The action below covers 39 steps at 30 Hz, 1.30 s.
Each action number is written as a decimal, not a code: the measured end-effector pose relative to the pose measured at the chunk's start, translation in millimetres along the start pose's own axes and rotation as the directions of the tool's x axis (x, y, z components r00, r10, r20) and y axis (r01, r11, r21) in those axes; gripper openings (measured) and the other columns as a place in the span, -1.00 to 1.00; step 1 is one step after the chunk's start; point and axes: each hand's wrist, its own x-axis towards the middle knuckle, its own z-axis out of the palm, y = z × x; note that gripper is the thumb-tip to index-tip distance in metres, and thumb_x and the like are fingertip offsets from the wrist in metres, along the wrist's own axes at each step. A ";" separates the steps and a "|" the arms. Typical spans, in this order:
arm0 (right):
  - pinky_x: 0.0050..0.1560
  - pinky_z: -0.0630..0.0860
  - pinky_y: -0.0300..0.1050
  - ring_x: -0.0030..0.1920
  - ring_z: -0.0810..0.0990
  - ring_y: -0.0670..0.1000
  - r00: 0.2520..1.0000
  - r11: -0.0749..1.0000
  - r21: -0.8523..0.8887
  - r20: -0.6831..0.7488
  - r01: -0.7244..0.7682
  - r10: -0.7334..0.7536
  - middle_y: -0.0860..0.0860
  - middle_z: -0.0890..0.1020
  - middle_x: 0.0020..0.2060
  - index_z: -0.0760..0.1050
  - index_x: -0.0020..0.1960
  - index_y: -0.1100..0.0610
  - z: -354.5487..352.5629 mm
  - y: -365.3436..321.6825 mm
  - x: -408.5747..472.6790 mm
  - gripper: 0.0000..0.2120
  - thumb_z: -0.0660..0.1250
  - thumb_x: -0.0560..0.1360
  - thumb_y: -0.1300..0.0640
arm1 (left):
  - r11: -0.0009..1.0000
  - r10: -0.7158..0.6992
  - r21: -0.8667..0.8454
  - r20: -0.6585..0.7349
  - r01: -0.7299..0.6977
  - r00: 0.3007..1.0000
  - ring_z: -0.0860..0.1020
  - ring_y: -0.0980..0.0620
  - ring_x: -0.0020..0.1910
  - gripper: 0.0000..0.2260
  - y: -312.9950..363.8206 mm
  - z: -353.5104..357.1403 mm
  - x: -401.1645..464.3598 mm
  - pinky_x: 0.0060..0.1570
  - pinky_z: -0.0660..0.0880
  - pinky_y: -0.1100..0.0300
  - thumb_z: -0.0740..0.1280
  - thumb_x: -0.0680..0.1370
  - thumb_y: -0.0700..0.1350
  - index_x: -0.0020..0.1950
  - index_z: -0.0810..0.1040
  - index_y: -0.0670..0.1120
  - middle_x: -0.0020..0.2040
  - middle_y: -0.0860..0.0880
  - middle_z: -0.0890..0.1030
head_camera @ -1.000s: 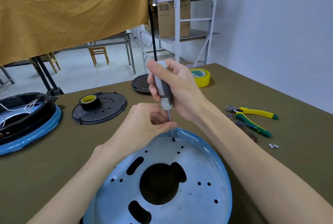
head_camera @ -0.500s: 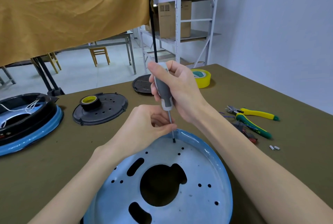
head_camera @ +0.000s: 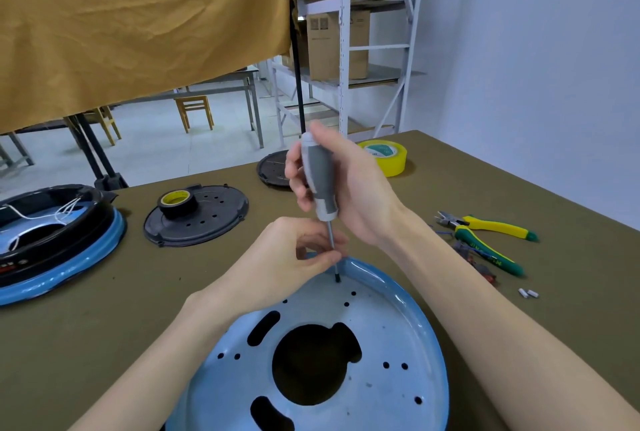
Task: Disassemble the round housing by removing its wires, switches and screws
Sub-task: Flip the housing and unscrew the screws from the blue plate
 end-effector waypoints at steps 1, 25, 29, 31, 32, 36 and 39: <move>-0.36 0.37 -0.06 -0.37 0.41 0.04 1.000 1.000 0.030 -0.005 0.000 0.000 0.11 0.52 -0.26 0.53 -0.06 0.26 -1.3 -1.3 -0.3 -0.60 0.13 0.69 -0.04 | 0.998 -0.013 -0.067 0.021 0.014 1.000 0.69 0.26 0.02 -0.85 0.3 0.5 -0.5 0.05 0.58 0.31 0.42 0.62 -0.18 0.16 0.70 -0.03 -0.01 0.19 0.75; -0.43 0.53 0.00 -0.42 0.58 0.12 0.947 0.918 -0.350 -0.185 0.187 -0.264 0.21 0.63 -0.25 0.41 0.02 0.26 5.9 3.2 -14.9 -0.76 0.43 0.58 0.15 | 0.988 -0.040 -0.149 -0.057 0.031 0.998 0.72 0.18 -0.07 -0.93 -1.3 0.5 0.4 0.02 0.58 0.34 0.51 0.55 -0.13 0.02 0.73 -0.02 -0.09 0.13 0.76; -0.20 0.56 0.21 -0.24 0.59 0.24 0.947 0.821 -0.547 -0.149 0.162 -0.286 0.33 0.58 -0.17 0.49 0.03 0.34 -1.5 -9.3 -26.8 -0.73 0.31 0.65 0.09 | 0.983 -0.025 -0.180 0.048 0.033 0.999 0.71 0.16 0.04 -0.86 2.2 2.6 -1.0 0.12 0.55 0.38 0.40 0.63 -0.22 0.11 0.72 -0.04 -0.01 0.10 0.76; -0.13 0.52 0.11 -0.19 0.57 0.15 0.950 0.720 -0.677 -0.098 0.153 -0.295 0.18 0.59 -0.19 0.56 0.05 0.28 -5.0 -17.4 -32.2 -0.71 0.24 0.65 0.04 | 0.984 -0.056 -0.171 -0.002 0.055 0.998 0.73 0.15 -0.07 -0.92 5.7 3.3 -0.4 0.02 0.57 0.39 0.46 0.59 -0.17 -0.01 0.74 -0.02 -0.10 0.09 0.77; -0.14 0.52 0.06 -0.20 0.56 0.07 0.949 0.658 -0.737 -0.073 0.155 -0.306 0.10 0.60 -0.20 0.58 0.05 0.23 -5.7 -23.6 -33.7 -0.73 0.23 0.63 0.05 | 0.988 -0.064 -0.143 -0.034 0.058 0.997 0.73 0.15 -0.13 -0.95 6.5 2.7 0.0 -0.04 0.59 0.37 0.50 0.56 -0.14 -0.07 0.75 0.00 -0.14 0.11 0.76; -0.27 0.46 -0.09 -0.30 0.55 -0.11 0.946 0.214 -0.964 0.084 0.156 -0.314 -0.10 0.60 -0.35 0.51 0.06 -0.02 -5.6 -54.6 -31.9 -0.87 0.29 0.53 0.01 | 0.995 -0.100 -0.022 -0.107 0.098 0.989 0.67 0.13 -0.28 -0.90 5.8 -2.4 -1.2 -0.23 0.60 0.30 0.56 0.50 0.03 -0.19 0.74 0.06 -0.26 0.11 0.73; -0.36 0.32 -0.19 -0.38 0.51 -0.18 0.956 0.025 -0.980 0.187 0.197 -0.226 -0.14 0.58 -0.39 0.43 0.12 -0.07 3.7 -69.1 -24.3 -0.70 0.30 0.52 -0.23 | 0.986 -0.153 0.052 -0.106 0.159 0.983 0.65 0.15 -0.30 -0.84 9.5 -1.6 4.4 -0.23 0.58 0.29 0.52 0.52 0.06 -0.22 0.71 0.06 -0.29 0.08 0.71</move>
